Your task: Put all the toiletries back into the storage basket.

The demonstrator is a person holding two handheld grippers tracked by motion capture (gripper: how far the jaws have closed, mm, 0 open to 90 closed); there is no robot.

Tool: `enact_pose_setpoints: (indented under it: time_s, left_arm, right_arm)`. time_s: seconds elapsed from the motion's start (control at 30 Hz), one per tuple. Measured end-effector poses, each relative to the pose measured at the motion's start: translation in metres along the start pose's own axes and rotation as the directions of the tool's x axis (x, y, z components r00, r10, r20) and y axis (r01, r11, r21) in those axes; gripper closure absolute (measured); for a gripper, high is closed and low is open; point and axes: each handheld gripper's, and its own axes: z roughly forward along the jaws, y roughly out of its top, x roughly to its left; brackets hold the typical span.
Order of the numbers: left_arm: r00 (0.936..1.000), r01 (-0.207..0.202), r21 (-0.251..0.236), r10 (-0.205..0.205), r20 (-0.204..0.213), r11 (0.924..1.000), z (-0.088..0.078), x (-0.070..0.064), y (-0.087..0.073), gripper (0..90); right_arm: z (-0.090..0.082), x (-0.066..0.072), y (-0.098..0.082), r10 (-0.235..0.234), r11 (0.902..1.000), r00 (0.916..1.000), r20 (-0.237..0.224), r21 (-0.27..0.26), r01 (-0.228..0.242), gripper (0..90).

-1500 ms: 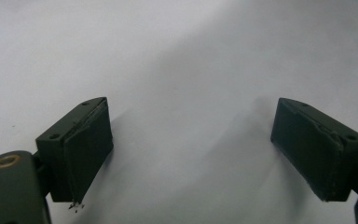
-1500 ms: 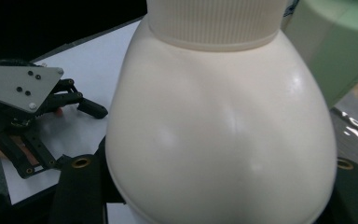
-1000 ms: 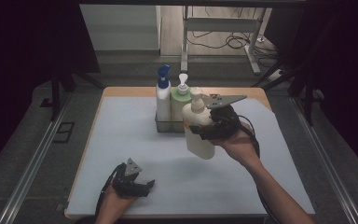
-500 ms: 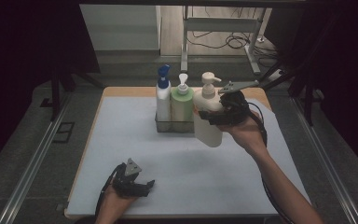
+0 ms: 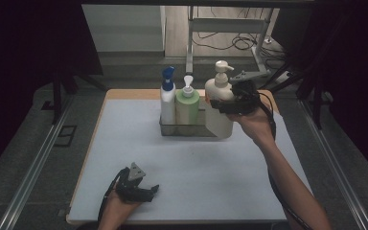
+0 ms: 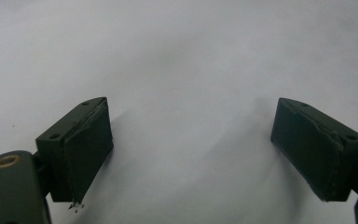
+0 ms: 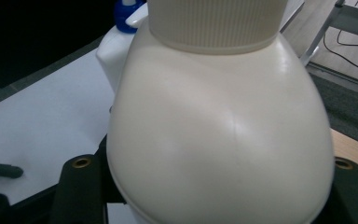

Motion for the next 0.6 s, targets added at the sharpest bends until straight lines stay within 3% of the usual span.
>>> enact_pose_setpoints:
  time_s: [0.6]
  left_arm:
    - [1.0000,0.002,-0.003,-0.002,0.000,1.0000,0.000,0.000,0.000,12.3]
  right_arm:
    - [0.027,-0.023,0.014,0.021,0.9995,0.9980,0.060,-0.023,-0.020,37.2]
